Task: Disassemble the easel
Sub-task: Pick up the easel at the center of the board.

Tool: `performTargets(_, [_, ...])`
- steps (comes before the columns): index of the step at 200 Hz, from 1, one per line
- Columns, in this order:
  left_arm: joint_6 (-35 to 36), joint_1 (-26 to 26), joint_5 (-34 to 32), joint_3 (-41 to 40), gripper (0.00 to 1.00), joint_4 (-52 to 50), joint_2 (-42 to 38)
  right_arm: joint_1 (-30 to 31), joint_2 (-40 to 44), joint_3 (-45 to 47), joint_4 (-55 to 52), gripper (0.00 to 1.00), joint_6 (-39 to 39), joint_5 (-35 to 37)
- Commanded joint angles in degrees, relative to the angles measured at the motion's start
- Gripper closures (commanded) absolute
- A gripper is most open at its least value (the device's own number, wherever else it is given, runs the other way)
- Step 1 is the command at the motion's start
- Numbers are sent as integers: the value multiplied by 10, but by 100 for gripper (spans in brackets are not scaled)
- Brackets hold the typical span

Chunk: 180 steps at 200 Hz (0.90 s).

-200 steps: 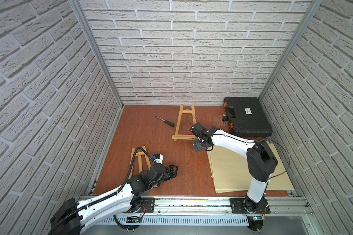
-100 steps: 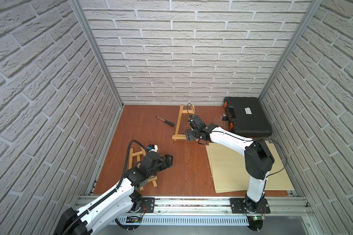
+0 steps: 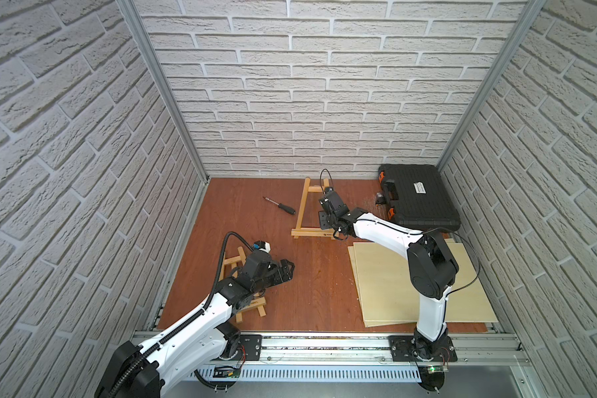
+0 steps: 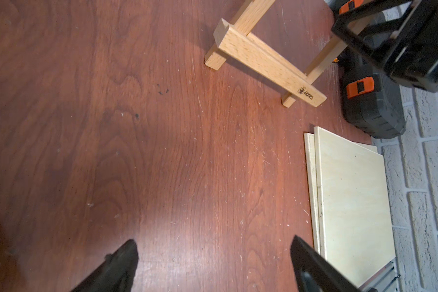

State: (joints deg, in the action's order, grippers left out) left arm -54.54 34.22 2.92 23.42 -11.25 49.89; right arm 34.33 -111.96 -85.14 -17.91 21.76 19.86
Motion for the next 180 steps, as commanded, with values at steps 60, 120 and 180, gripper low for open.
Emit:
performTargets(60, [42, -60, 36, 33, 5, 3, -6, -4, 9, 18, 63, 82, -42, 15])
performTargets(120, [79, -182, 111, 59, 2, -6, -11, -4, 78, 54, 62, 90, -85, -28])
performTargets(180, [144, -265, 198, 158, 2, 33, 94, -3, 154, 85, 24, 92, -100, -95])
